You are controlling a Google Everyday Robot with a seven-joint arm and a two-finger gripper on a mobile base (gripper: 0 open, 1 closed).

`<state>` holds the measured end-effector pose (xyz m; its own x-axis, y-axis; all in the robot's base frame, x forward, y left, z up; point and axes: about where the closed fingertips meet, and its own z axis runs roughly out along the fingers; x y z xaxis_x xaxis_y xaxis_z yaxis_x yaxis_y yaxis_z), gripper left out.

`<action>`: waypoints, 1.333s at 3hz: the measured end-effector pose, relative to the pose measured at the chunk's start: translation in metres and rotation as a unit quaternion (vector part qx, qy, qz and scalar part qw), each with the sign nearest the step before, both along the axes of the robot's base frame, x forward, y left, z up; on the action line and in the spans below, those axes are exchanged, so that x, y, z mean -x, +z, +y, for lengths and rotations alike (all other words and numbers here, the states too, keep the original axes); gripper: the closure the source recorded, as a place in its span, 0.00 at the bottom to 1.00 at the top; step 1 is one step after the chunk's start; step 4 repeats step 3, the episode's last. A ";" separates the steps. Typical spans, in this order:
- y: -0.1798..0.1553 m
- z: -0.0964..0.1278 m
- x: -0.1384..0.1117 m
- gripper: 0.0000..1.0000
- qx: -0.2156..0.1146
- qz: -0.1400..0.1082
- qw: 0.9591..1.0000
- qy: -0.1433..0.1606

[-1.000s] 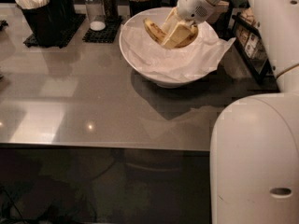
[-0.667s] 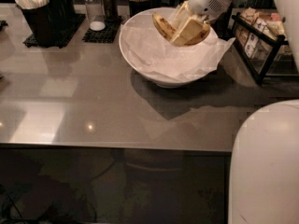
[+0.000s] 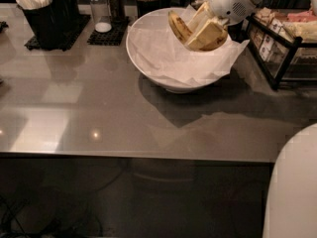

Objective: Pick banana from white bowl

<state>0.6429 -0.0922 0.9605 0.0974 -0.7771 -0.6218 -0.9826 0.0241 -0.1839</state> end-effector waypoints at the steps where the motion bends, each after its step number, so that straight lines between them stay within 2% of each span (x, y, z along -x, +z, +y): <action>1: 0.001 -0.005 0.008 1.00 0.006 0.006 1.000 -0.017; 2: -0.003 -0.011 0.033 1.00 0.019 0.012 0.998 -0.053; 4: -0.002 -0.011 0.032 1.00 0.017 0.010 0.998 -0.053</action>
Offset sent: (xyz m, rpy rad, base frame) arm -0.0745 -0.0283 0.0064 -0.0628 0.0098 -0.2168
